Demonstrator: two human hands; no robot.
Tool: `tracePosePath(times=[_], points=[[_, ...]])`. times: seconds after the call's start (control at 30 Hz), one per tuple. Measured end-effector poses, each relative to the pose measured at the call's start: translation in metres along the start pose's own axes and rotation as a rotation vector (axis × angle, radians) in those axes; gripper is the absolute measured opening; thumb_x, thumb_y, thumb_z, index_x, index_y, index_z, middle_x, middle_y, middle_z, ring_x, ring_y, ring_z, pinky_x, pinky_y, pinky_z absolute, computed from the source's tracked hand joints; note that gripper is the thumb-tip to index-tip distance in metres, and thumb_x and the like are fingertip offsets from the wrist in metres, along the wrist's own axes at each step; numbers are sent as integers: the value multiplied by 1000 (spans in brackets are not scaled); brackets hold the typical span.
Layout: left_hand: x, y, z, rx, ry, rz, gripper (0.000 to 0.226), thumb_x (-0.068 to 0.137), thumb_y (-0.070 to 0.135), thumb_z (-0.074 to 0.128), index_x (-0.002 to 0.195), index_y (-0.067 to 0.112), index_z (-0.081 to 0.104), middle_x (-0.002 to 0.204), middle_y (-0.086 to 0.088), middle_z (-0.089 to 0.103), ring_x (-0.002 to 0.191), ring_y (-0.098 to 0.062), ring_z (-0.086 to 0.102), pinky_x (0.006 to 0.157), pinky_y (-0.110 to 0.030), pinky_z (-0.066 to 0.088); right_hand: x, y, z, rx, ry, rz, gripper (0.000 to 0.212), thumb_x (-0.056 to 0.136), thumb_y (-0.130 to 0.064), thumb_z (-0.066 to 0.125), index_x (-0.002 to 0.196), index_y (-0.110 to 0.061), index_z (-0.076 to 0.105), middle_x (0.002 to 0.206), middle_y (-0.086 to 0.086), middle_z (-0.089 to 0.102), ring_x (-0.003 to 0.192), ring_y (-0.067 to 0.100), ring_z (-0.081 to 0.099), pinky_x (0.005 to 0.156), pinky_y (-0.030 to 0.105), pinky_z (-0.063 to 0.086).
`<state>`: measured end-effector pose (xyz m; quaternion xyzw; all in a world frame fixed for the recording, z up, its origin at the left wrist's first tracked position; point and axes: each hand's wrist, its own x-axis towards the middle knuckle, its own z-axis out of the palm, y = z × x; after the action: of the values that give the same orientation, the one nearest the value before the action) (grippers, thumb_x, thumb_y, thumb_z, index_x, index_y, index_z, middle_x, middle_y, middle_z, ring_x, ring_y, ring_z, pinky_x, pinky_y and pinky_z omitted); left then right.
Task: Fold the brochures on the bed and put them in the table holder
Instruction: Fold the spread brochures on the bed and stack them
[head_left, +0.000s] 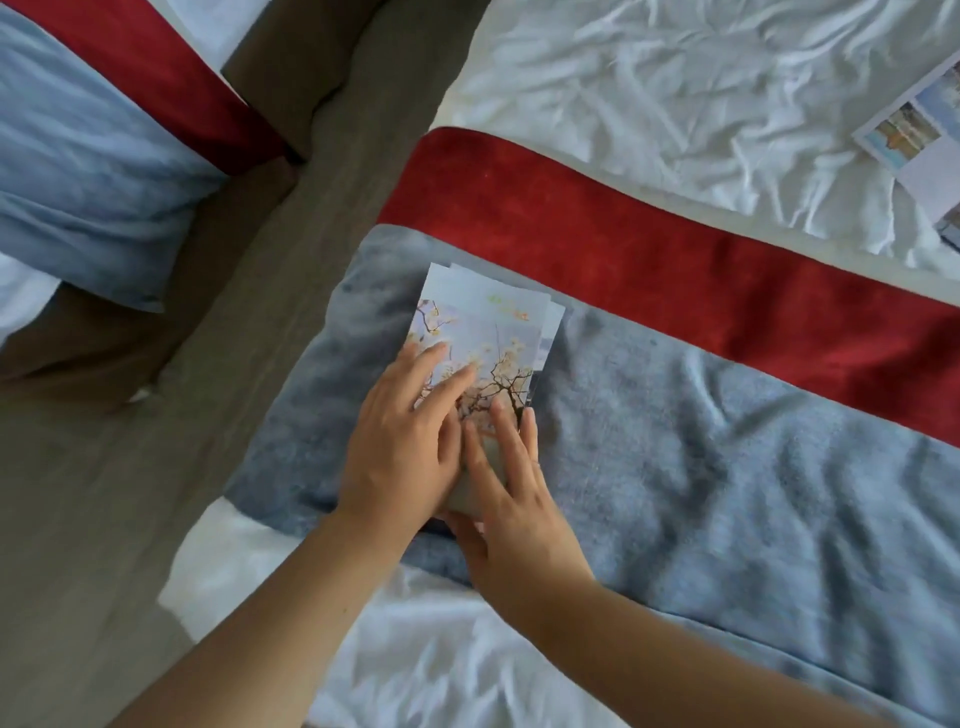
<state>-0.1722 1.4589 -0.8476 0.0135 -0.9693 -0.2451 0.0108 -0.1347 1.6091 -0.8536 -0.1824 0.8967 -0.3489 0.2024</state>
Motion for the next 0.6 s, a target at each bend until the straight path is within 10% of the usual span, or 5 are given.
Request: tracePosePath(times=[0.33, 0.6], points=[[-7, -11, 9, 73, 51, 77, 49, 97, 15, 56, 146, 20, 54, 151, -9, 49, 141, -29, 46, 107, -52, 43, -7, 3, 7, -222, 38, 13, 80, 89, -27, 61, 162, -19, 29, 171, 18, -1, 156, 43, -14, 126, 58, 8], [-12, -30, 18, 225, -49, 12, 49, 108, 38, 37, 157, 31, 37, 168, -9, 22, 154, -34, 22, 122, -52, 22, 15, 8, -3, -427, 38, 44, 87, 91, -58, 47, 162, -13, 26, 170, 24, -3, 158, 40, -6, 128, 54, 8]])
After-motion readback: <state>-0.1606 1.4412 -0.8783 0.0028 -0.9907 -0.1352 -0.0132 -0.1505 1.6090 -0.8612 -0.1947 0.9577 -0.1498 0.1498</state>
